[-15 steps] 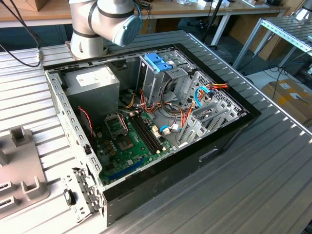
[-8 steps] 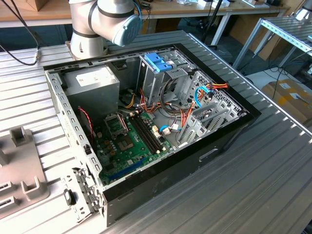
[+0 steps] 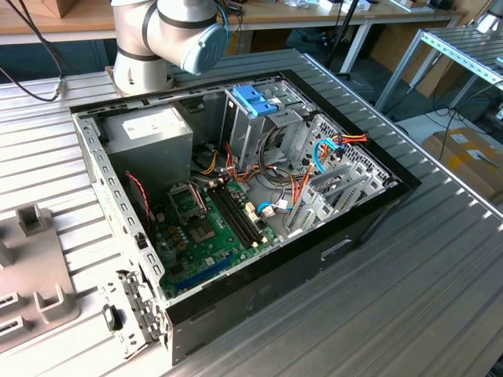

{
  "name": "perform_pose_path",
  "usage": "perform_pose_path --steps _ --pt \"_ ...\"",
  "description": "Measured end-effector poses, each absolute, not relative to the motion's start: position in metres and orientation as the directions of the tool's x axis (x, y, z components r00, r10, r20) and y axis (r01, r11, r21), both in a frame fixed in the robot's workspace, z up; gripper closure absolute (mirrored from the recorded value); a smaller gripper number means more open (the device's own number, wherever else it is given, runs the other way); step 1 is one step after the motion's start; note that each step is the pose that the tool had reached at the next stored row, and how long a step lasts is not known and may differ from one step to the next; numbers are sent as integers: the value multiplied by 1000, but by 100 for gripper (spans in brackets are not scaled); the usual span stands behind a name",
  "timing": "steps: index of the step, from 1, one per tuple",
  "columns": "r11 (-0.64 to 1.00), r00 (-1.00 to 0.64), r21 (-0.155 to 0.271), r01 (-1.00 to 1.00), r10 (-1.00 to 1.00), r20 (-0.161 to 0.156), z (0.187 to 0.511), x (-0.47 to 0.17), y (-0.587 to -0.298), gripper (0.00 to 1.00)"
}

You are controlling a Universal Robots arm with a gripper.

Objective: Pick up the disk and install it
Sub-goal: 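Pick up the disk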

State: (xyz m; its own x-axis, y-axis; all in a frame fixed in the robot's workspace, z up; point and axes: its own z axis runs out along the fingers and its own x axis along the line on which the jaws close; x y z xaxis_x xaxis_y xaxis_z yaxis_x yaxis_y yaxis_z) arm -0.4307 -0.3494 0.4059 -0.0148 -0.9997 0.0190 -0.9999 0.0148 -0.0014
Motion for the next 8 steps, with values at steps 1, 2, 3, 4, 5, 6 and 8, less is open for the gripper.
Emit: perform_pose_path --steps 1,2,3,4,5,6,8 --pt "15 -15 -1 -1000 -1000 20 408 -431 -349 65" --pt "15 -15 -1 -1000 -1000 21 410 -431 -349 65" --pt "15 -15 -1 -1000 -1000 22 414 -431 -349 65" --pt "15 -15 -1 -1000 -1000 24 420 -431 -349 65" --pt "15 -15 -1 -1000 -1000 25 423 -431 -349 65" --pt "15 -15 -2 -1000 -1000 26 425 -431 -349 65" --pt "15 -15 -1 -1000 -999 28 432 -431 -349 65"
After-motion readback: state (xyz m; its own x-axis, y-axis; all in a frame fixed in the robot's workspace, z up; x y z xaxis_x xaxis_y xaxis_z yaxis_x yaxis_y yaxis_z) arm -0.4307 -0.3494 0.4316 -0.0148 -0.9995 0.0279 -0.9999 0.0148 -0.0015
